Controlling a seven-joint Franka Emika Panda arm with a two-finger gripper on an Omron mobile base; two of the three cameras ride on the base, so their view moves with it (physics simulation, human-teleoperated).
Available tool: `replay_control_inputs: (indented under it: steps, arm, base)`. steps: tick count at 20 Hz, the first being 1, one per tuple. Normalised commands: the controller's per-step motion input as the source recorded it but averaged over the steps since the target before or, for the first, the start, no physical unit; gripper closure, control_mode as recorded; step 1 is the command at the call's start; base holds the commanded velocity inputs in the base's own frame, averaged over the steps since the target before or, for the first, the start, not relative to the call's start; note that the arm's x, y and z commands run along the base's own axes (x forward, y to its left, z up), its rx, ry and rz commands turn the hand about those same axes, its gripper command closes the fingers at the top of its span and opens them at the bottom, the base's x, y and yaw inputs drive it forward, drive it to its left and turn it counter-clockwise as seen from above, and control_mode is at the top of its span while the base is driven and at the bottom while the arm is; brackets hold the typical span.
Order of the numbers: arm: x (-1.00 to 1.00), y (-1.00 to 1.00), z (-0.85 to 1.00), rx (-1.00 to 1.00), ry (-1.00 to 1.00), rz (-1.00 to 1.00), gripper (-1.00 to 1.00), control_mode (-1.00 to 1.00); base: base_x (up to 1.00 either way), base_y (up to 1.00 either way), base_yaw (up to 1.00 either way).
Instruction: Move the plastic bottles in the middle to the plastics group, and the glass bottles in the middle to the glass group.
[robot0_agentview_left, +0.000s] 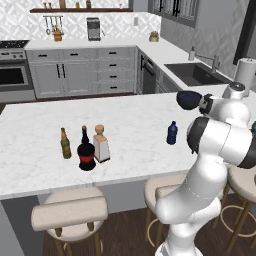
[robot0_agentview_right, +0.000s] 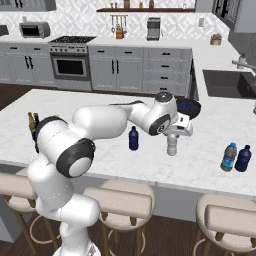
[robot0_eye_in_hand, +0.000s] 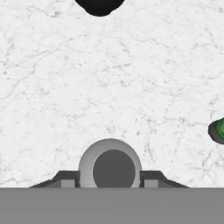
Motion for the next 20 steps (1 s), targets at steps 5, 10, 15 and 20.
replay_control_inputs:
  steps: [5, 10, 15, 20]
  arm:
    - [-0.05, -0.60, -0.13, 0.00, 0.00, -0.04, 1.00, -1.00]
    - [-0.14, -0.19, -0.42, 0.00, 0.05, 0.00, 1.00, -1.00]
    - [0.00, 0.00, -0.05, 0.00, 0.02, 0.00, 1.00, -1.00]
    - [0.00, -0.34, 0.00, -0.01, 0.00, -0.01, 1.00, -1.00]
  base:
    - [0.00, 0.00, 0.00]
    - [0.00, 0.00, 0.00]
    - [0.00, 0.00, 0.00]
    - [0.00, 0.00, 0.00]
